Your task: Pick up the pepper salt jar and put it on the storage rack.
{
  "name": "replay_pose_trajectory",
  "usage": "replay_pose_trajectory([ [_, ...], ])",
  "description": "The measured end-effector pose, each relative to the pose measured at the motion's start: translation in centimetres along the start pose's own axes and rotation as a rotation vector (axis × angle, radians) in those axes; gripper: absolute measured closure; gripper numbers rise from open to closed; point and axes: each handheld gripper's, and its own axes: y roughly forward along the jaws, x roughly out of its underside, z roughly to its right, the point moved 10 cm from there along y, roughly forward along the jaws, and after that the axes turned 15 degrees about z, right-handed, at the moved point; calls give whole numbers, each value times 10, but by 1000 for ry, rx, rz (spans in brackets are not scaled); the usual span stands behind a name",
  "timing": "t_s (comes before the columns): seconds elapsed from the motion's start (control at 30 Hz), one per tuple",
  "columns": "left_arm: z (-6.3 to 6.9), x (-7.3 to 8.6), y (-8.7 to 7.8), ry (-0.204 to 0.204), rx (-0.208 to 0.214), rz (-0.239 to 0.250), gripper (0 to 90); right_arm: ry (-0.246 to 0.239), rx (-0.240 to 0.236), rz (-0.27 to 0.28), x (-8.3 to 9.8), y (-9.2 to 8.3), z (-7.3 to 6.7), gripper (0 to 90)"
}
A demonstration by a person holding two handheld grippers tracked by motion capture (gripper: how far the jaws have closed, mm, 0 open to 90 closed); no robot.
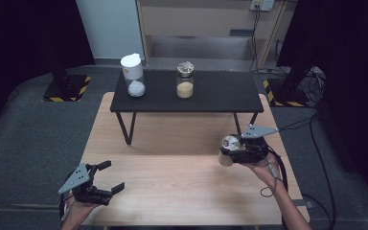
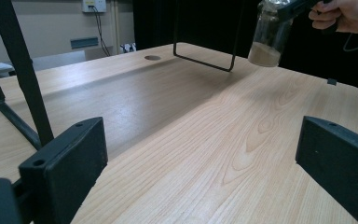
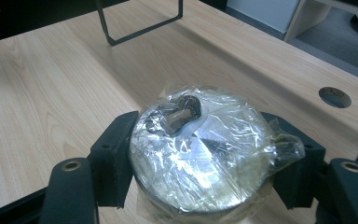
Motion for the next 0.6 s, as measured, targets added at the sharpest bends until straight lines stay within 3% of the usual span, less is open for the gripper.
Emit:
replay_pose_trajectory([
  [0.37,0,0,0,-1,0,-1,10,-4,-26,7,-19,-6,2,337],
  [0.6,0,0,0,-2,-1,1,10,-8,-42,14,-43,-10,5,337],
])
